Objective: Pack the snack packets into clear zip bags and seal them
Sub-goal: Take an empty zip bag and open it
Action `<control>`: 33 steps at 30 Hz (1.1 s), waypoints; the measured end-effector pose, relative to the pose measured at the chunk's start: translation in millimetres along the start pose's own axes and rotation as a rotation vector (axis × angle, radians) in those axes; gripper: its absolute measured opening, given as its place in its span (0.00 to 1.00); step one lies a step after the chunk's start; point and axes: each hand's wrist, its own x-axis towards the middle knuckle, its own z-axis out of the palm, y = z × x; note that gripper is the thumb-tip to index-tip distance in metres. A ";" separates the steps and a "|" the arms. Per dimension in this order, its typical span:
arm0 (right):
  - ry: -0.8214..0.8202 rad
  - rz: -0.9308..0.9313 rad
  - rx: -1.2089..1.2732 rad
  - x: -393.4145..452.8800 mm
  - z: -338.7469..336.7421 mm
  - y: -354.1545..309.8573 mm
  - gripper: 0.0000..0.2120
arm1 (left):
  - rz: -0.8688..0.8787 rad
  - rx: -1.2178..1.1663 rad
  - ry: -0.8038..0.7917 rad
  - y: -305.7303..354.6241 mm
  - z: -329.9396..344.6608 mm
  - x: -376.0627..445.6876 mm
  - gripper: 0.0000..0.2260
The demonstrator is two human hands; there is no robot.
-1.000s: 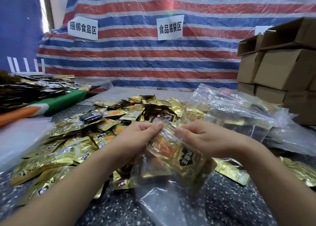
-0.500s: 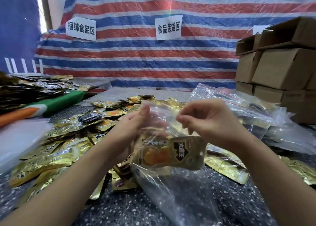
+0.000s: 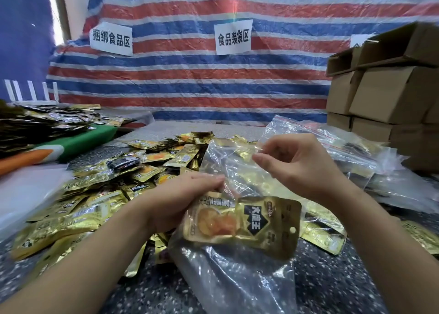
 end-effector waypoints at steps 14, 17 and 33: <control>-0.092 -0.048 0.044 -1.0 8.6 7.0 0.07 | 0.058 -0.075 -0.111 -5.3 3.7 4.2 0.16; -0.016 0.035 0.191 -1.3 8.6 9.5 0.05 | 0.071 -0.062 0.039 -4.0 0.7 6.7 0.19; 0.125 0.991 1.052 1.5 38.6 66.1 0.11 | 0.053 -0.051 0.278 -0.9 -14.1 5.8 0.12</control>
